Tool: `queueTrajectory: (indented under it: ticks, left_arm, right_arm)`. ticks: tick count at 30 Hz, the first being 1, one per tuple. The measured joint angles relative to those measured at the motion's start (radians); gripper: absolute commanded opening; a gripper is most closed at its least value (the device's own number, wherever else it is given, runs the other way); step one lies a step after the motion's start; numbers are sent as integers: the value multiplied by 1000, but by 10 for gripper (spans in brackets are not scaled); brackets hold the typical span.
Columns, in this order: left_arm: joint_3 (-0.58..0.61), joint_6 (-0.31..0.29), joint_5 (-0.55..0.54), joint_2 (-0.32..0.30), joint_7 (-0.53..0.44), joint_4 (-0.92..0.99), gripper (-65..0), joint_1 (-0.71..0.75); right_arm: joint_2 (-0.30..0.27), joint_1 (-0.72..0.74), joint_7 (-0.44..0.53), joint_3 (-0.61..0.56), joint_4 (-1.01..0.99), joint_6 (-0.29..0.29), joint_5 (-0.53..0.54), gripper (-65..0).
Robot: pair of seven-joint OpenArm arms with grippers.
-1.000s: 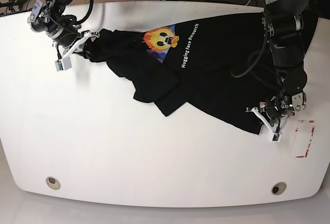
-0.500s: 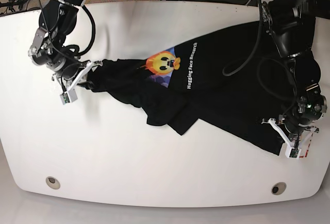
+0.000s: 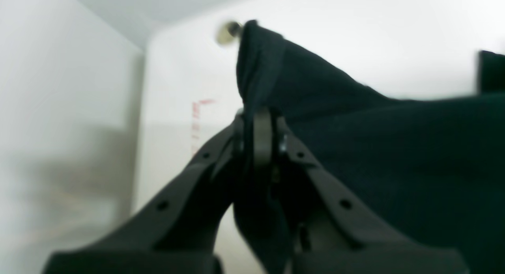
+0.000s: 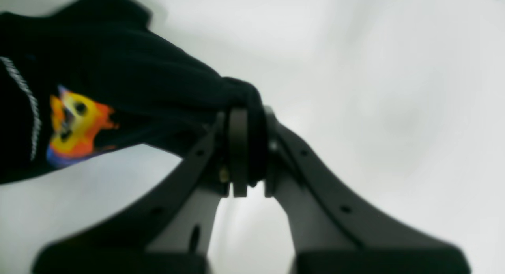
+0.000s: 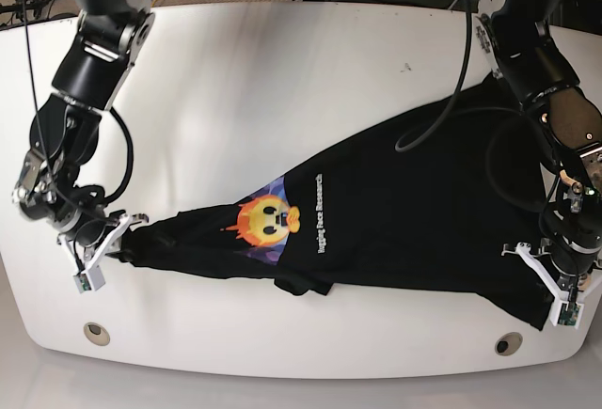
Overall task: Fold the T-shirt properly
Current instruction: 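Swing the left gripper with its shirt edge toward the robot, then pull both grippers apart to stretch the shirt flat on the table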
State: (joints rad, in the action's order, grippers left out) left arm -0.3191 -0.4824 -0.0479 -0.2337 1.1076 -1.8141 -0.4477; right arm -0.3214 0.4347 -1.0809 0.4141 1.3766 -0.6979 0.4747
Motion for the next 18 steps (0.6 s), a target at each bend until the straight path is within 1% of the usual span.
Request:
queueTrajectory:
  ticks: [4, 6, 11, 13, 16, 17, 18]
  left_arm:
    - [-35, -2, -14, 3, 18, -30, -650, -78]
    - [-48, -1, -8, 2, 51, -30, -650, -122]
    - [-67, 0, -6, -3, 87, -34, -650, -274]
    - [-70, -1, -11, -10, 86, -34, -650, -323]
    - [-60, -5, -24, -42, 74, -25, -650, -389]
    - [-53, -11, -15, -48, 74, -16, -650, -411]
    - [-51, -39, -7, -53, 73, -12, -650, -423]
  right_arm:
    - [-49, 133, -2, -57, -72, -1, 3, -650]
    - [-59, 192, 0, -80, -97, -2, 2, -650]
    - [-99, 344, 2, -125, -115, -6, 21, -650]
    - [-114, 396, 2, -151, -116, -3, 16, -650]
    - [-122, 474, 0, -173, -116, -2, 11, -650]
    - [-120, 497, -1, -174, -114, -2, 19, -650]
    - [-119, 512, -5, -174, -106, -2, 29, -650]
